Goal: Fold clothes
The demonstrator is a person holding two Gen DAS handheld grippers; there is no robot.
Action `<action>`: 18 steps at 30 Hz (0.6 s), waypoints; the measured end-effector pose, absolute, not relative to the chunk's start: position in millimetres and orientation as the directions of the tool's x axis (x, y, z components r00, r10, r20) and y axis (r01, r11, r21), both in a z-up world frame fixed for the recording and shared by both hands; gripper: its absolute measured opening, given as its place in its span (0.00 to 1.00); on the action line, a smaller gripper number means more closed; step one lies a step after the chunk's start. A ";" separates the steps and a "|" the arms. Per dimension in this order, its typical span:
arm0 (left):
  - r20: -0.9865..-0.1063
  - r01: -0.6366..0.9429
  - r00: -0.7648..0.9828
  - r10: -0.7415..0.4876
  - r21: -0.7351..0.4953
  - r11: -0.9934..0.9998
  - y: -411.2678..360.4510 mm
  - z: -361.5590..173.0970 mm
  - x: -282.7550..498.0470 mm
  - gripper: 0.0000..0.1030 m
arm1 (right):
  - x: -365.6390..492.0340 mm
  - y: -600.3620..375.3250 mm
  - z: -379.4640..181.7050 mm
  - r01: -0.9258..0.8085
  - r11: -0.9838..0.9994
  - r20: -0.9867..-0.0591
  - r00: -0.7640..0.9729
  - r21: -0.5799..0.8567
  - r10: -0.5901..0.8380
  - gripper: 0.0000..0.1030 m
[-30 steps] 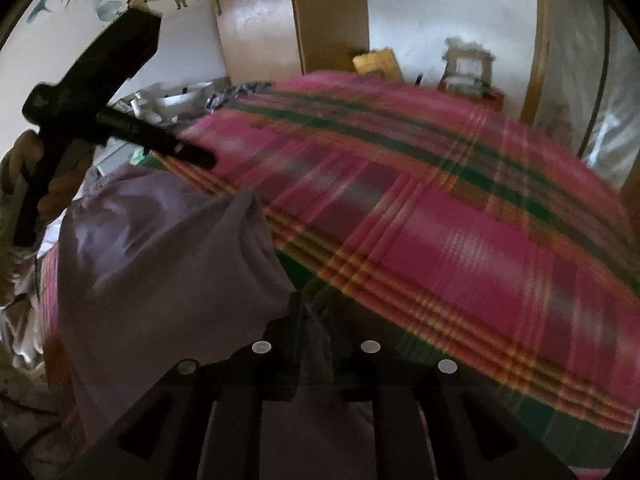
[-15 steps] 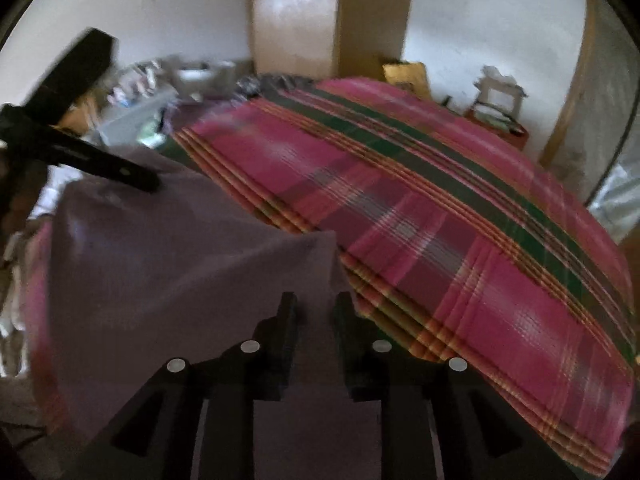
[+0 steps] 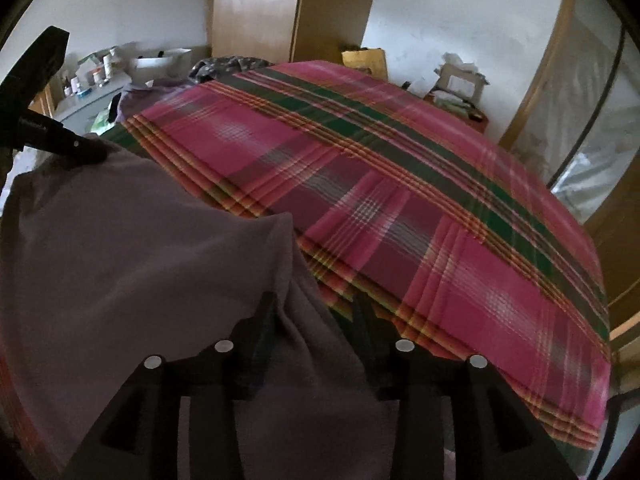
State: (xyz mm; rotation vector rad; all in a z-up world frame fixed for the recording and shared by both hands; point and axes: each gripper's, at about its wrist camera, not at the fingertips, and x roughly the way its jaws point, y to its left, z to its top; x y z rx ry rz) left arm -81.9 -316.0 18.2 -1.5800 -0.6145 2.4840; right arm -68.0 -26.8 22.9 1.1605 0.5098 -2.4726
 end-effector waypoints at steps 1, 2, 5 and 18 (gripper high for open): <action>-0.834 0.105 -0.442 0.331 -0.414 -0.904 -317.1 18.2 -82.1 0.05 | -68.2 -26.8 22.7 0.460 -0.872 -0.784 -0.597 -0.165 -0.167 0.38; -0.832 0.105 -0.447 0.327 -0.412 -0.905 -318.0 19.3 -81.9 0.05 | -68.3 -26.4 22.9 0.456 -0.875 -0.784 -0.598 -0.163 -0.165 0.38; -0.825 0.102 -0.463 0.324 -0.413 -0.905 -322.1 22.7 -79.0 0.05 | -66.7 -28.0 25.1 0.423 -0.892 -0.787 -0.601 -0.161 -0.142 0.38; -0.790 0.134 -0.538 0.294 -0.424 -0.896 -348.1 52.0 -6.9 0.25 | -7.2 -61.8 63.7 0.444 -0.892 -0.701 -0.663 -0.085 -0.263 0.41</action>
